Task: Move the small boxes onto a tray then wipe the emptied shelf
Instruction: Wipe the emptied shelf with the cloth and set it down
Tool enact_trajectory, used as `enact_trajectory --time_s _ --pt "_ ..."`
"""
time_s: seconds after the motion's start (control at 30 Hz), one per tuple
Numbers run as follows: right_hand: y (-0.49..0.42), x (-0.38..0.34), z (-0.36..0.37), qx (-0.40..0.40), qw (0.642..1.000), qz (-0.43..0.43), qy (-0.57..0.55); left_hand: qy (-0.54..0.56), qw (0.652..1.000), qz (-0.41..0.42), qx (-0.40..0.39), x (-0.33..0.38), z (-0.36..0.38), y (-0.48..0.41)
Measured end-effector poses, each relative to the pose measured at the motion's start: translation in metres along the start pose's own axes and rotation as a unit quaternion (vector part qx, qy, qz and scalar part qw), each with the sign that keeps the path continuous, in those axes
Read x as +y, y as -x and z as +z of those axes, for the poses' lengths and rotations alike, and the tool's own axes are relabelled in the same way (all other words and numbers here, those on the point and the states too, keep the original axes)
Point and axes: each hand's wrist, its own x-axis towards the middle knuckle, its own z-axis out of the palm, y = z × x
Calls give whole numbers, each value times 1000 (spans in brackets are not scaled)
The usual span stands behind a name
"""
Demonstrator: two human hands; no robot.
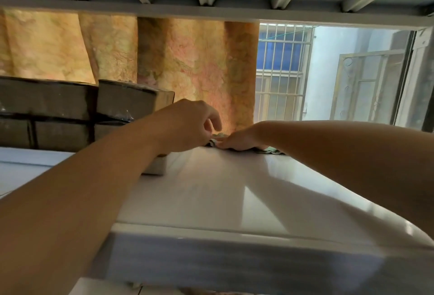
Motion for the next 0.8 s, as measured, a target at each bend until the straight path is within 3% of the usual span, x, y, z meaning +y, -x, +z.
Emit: enact_trajectory --time_s 0.13,0.23,0.47,0.57,0.8 --pt "17 -5 9 -25 997 -63 26 21 995 -19 95 2 -1 0" --pt "39 -6 17 -37 995 -94 2 33 992 -26 121 5 -2 3" --pt "102 -7 35 -59 983 -175 10 65 996 47 36 23 1 12" --pt "129 -8 45 -34 977 -208 40 80 994 68 -8 34 2 14" --pt "186 6 60 -6 977 -214 17 100 987 87 -88 50 6 19"
